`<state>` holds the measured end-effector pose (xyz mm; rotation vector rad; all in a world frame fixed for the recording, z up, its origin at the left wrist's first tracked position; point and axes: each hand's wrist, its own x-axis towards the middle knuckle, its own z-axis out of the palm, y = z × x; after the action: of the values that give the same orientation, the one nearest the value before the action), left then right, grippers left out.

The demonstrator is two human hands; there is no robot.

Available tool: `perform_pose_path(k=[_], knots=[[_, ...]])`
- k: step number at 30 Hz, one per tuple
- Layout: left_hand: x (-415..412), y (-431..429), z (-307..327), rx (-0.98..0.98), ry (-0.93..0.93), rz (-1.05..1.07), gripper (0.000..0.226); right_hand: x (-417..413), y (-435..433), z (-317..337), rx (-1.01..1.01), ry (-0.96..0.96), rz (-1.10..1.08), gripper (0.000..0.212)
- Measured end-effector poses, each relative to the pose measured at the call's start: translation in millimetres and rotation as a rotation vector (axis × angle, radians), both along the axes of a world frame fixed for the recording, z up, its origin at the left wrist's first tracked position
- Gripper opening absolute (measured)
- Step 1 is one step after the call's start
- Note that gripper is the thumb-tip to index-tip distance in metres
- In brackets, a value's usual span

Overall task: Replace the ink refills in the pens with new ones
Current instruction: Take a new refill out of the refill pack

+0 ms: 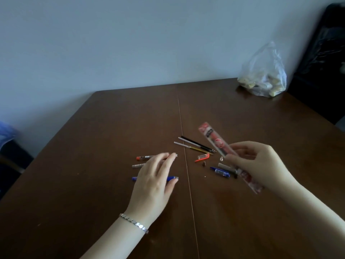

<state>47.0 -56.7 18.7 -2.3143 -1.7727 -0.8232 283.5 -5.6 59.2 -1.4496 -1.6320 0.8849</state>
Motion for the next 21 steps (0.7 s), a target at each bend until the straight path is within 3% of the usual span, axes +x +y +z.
perform_pose_path(k=[4,7,10,13,15,17,19,21], knots=[[21.2,-4.2,17.2,0.263,0.064,-0.208,0.051,-30.7,-23.2,9.1,-0.091,0.137,0.232,0.018],[23.5,-3.6,18.2,0.276,0.164,-0.237,0.037,-41.6,-31.7,6.3,-0.186,0.141,0.422,0.021],[11.5,-4.2,15.1,0.236,0.134,-0.186,0.026,-34.2,-32.2,7.7,-0.289,0.133,0.473,0.029],[2.9,-8.8,19.2,-0.102,-0.003,-0.193,0.024,-20.5,-28.1,10.9,-0.261,0.219,0.404,0.03],[3.9,-12.3,24.7,-0.518,-0.251,-0.162,0.005,-14.7,-27.0,12.2,-0.231,0.337,0.346,0.025],[5.1,-12.2,25.4,-0.846,-0.519,-0.161,0.021,-15.1,-28.4,12.7,-0.216,0.428,0.333,0.025],[7.5,-11.8,26.1,-0.982,-0.637,-0.241,0.039,-19.9,-29.6,9.5,-0.187,0.427,0.308,0.025],[8.8,-13.0,28.9,-1.007,-0.699,-0.298,0.04,-24.5,-28.8,4.7,-0.173,0.44,0.225,0.013]])
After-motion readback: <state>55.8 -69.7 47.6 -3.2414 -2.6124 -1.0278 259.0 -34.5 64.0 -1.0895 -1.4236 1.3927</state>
